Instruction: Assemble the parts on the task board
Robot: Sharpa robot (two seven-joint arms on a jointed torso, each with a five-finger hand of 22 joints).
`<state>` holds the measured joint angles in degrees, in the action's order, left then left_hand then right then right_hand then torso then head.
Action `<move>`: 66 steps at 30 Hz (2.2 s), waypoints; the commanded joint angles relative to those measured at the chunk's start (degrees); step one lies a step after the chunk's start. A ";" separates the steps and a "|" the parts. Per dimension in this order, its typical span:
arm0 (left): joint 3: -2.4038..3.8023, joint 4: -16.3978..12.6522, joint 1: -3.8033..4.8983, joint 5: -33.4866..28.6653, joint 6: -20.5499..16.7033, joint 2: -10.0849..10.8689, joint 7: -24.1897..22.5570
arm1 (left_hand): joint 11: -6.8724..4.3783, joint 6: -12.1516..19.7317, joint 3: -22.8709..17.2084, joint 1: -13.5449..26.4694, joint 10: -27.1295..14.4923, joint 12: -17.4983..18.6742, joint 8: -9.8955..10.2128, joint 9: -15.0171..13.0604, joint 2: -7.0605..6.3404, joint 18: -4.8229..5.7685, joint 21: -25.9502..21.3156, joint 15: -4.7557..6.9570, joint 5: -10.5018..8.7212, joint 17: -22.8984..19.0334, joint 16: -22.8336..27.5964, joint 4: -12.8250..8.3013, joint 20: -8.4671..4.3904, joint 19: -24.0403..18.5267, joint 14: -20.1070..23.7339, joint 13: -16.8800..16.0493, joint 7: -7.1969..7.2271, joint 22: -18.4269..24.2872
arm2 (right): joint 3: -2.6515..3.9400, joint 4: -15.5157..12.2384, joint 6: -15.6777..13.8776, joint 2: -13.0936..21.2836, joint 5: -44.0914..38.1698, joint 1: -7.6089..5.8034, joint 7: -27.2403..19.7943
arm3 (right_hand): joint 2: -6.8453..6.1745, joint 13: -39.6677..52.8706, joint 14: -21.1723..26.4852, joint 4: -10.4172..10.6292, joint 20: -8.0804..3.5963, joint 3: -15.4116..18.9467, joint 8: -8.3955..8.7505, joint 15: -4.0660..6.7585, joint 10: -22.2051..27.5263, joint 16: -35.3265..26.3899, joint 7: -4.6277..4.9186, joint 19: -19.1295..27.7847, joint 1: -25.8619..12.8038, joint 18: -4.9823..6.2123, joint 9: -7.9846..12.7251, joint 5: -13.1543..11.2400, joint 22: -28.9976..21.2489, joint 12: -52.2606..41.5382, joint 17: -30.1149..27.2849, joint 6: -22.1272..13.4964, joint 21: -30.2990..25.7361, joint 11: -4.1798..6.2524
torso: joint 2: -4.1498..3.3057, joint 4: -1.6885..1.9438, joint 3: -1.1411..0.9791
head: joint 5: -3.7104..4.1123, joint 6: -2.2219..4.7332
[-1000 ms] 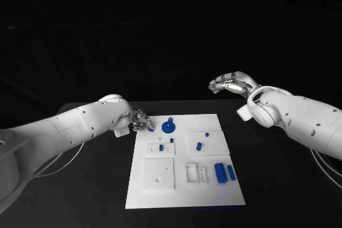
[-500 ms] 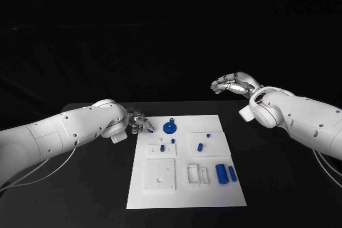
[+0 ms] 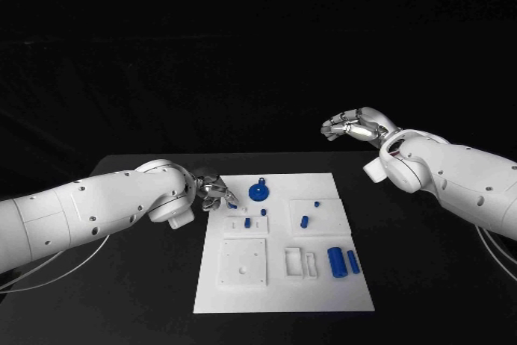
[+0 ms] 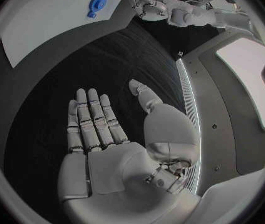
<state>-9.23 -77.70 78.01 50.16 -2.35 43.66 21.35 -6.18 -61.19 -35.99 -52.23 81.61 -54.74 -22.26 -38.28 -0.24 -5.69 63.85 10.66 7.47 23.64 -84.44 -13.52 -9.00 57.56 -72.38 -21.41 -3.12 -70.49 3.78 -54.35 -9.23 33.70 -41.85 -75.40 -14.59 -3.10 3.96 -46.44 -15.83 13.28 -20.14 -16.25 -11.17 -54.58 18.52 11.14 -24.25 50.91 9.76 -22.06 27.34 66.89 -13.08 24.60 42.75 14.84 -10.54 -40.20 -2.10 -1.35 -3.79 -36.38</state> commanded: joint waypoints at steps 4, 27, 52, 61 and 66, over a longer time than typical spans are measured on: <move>-2.23 -2.61 -0.01 1.53 -5.18 0.77 0.99 | -0.86 -7.01 -0.10 0.45 -0.09 -1.44 -4.30 -2.72 -0.49 0.67 0.60 2.09 1.95 0.49 -1.16 0.20 -6.55 0.68 -1.17 -0.46 3.89 -0.40 | 0.03 -0.03 0.39 0.11 0.21 0.01 -0.38 | 0.11 -0.07 0.43 0.12 0.10 0.11 0.03 -0.10 -0.38 -0.31 2.01 0.37 -0.62 -0.57 0.07 0.39 0.09 0.30 -0.09 -0.55 -0.24 -0.01 | 0.00 -0.09 -0.05 | -0.19 -0.26; -4.22 -4.39 -0.50 5.55 -4.85 0.46 2.46 | -1.14 -7.18 -0.12 0.88 -0.17 -3.03 -5.79 -2.81 -0.84 0.51 1.02 2.34 2.88 0.95 -2.32 0.43 -6.68 1.12 -1.24 -0.99 4.19 -0.75 | 0.03 -0.19 0.45 0.18 0.22 0.01 -0.37 | 0.12 -0.07 0.43 0.15 0.11 0.11 0.02 -0.10 -0.38 -0.30 2.01 0.38 -0.65 -0.55 0.09 0.46 0.12 0.35 -0.11 -0.56 -0.27 -0.02 | -0.09 -0.17 -0.01 | -0.39 -0.30; -4.26 -4.88 -0.62 8.22 -0.61 0.44 4.52 | -1.18 -7.13 -0.11 1.34 -0.39 -3.70 -6.44 -2.74 -0.70 0.48 1.06 2.34 2.80 1.12 -2.75 0.84 -6.66 1.03 -1.12 -1.14 4.25 -0.91 | 0.03 -0.15 0.40 0.30 0.22 0.02 -0.39 | 0.13 -0.07 0.44 0.15 0.13 0.08 0.00 -0.11 -0.41 -0.28 2.02 0.39 -0.66 -0.51 0.11 0.52 0.17 0.42 -0.15 -0.58 -0.33 -0.02 | -0.07 -0.19 -0.04 | -0.51 -0.65; -4.26 -4.78 -0.63 9.00 -0.24 0.42 4.67 | -1.18 -7.10 -0.12 1.38 -0.44 -3.77 -6.52 -2.72 -0.69 0.47 1.06 2.33 2.76 1.14 -2.79 0.86 -6.65 1.00 -1.09 -1.14 4.25 -0.93 | 0.03 -0.20 0.42 0.33 0.22 0.02 -0.40 | 0.14 -0.06 0.44 0.16 0.14 0.07 -0.01 -0.11 -0.42 -0.27 2.02 0.40 -0.66 -0.50 0.12 0.53 0.18 0.44 -0.16 -0.58 -0.35 -0.02 | -0.07 -0.18 -0.04 | -0.54 -0.68; -4.26 -4.39 -0.64 9.00 -0.57 0.15 4.59 | -1.17 -7.07 -0.07 1.56 -0.51 -3.91 -6.69 -2.68 -0.67 0.47 1.08 2.31 2.42 1.16 -2.86 0.99 -6.64 0.96 -1.04 -1.15 4.25 -0.99 | 0.03 -0.19 0.40 0.34 0.22 0.02 -0.40 | 0.14 -0.06 0.44 0.16 0.14 0.07 -0.01 -0.11 -0.42 -0.27 2.02 0.40 -0.67 -0.49 0.13 0.53 0.19 0.46 -0.17 -0.59 -0.36 -0.02 | -0.08 -0.18 -0.05 | -0.51 -0.61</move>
<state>-13.39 -82.13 77.51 58.62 -4.19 44.01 25.64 -7.08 -61.38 -35.98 -50.56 81.25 -58.36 -28.62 -38.62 -1.39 -5.34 64.74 10.93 10.13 24.72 -87.00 -12.89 -9.30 58.47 -72.23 -22.47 -2.94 -71.43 3.78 -54.46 -9.23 34.02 -41.69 -75.39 -14.57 -2.86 3.96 -46.44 -15.83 13.28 -20.15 -16.24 -11.17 -54.58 18.52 11.28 -24.25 50.67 9.75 -22.03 27.52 67.02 -12.85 24.51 42.61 14.84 -10.54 -40.28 -2.26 -1.38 -4.32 -37.08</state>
